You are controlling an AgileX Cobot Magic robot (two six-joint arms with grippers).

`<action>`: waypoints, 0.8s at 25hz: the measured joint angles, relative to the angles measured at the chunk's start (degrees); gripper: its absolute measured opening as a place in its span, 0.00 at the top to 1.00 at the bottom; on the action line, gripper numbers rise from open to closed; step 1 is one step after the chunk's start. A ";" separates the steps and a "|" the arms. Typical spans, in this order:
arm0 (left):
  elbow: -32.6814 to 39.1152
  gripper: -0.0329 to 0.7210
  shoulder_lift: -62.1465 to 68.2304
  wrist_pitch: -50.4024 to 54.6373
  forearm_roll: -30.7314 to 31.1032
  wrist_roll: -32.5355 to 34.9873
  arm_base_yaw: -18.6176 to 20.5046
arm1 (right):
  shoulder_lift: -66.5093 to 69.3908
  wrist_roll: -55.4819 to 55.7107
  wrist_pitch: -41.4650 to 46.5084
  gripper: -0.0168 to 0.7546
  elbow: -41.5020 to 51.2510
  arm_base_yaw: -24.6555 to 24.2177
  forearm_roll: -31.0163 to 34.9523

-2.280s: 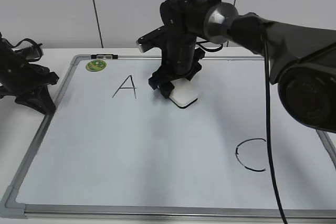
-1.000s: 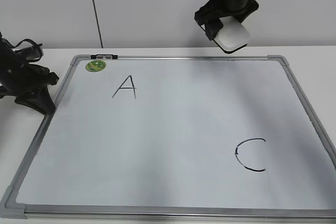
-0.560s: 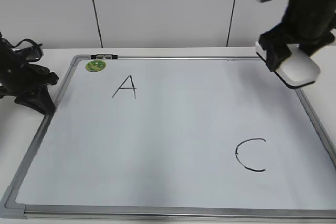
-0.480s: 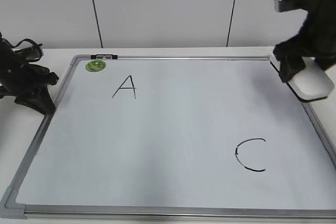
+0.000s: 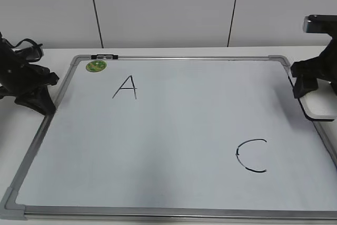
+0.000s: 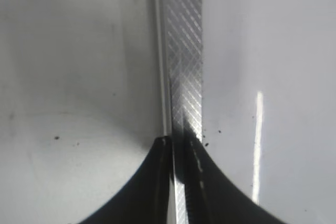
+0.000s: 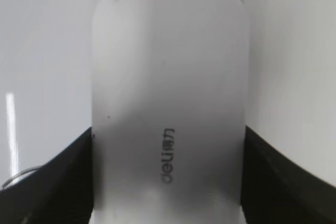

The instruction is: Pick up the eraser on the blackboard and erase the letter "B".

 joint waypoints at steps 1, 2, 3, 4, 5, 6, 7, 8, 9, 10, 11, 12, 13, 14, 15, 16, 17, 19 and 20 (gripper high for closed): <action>0.00 0.91 0.00 0.00 0.00 0.00 0.00 | 0.48 0.00 -0.79 0.28 0.00 -0.60 0.46; 0.00 0.91 0.00 0.00 0.00 0.00 0.00 | 1.06 0.00 -1.20 0.28 0.00 -1.15 0.60; 0.00 0.91 0.00 0.00 0.00 0.00 0.00 | 1.87 0.00 -1.49 0.28 0.00 -1.72 0.71; 0.00 0.91 0.00 0.00 0.00 0.00 0.00 | 2.62 0.00 -1.74 0.28 0.00 -1.91 0.71; 0.00 0.91 0.00 0.00 0.00 0.00 0.00 | 3.46 0.00 -1.96 0.28 0.00 -2.14 0.71; 0.00 0.91 0.00 0.00 0.00 0.00 0.00 | 4.44 0.00 -2.23 0.28 0.00 -2.38 0.71; 0.00 0.91 0.00 0.00 0.00 0.00 0.00 | 5.08 0.00 -2.75 0.28 0.00 -2.38 0.71; 0.00 0.91 0.00 0.00 0.00 0.00 0.00 | 5.83 0.00 -3.33 0.28 0.00 -2.38 0.84; 0.00 0.91 0.00 0.00 0.00 0.00 0.00 | 6.50 0.00 -3.98 0.28 0.00 -2.38 1.01; 0.00 0.91 0.00 0.00 0.00 0.00 0.00 | 6.98 0.00 -4.47 0.28 0.00 -2.38 1.10; 0.00 0.91 0.00 0.00 0.00 0.00 0.00 | 7.40 0.00 -4.90 0.28 0.00 -2.38 1.24; 0.00 0.91 0.00 0.00 0.00 0.00 0.00 | 8.23 -0.10 -5.12 0.28 -0.39 -2.38 1.50; 0.00 0.91 0.00 0.00 0.00 0.00 0.00 | 8.93 -0.10 -5.22 0.28 -0.88 -2.46 1.47; 0.00 0.91 0.00 0.00 0.00 0.00 0.00 | 9.53 -0.10 -5.37 0.28 -1.34 -2.46 1.52; 0.00 0.91 0.00 0.00 0.00 0.00 0.00 | 10.10 -0.10 -5.39 0.28 -1.70 -2.46 1.52; 0.00 0.91 0.00 0.00 0.00 0.00 0.00 | 10.73 -0.10 -5.74 0.28 -2.17 -2.46 1.61; 0.00 0.91 0.00 0.00 0.00 0.00 0.00 | 11.25 -0.10 -5.86 0.28 -2.40 -2.46 1.75; 0.00 0.91 0.00 0.00 0.00 0.00 0.00 | 11.86 -0.10 -5.85 0.28 -3.15 -2.46 1.79; 0.00 0.91 0.00 0.00 0.00 0.00 0.00 | 12.09 -0.10 -5.85 0.28 -3.44 -2.46 1.79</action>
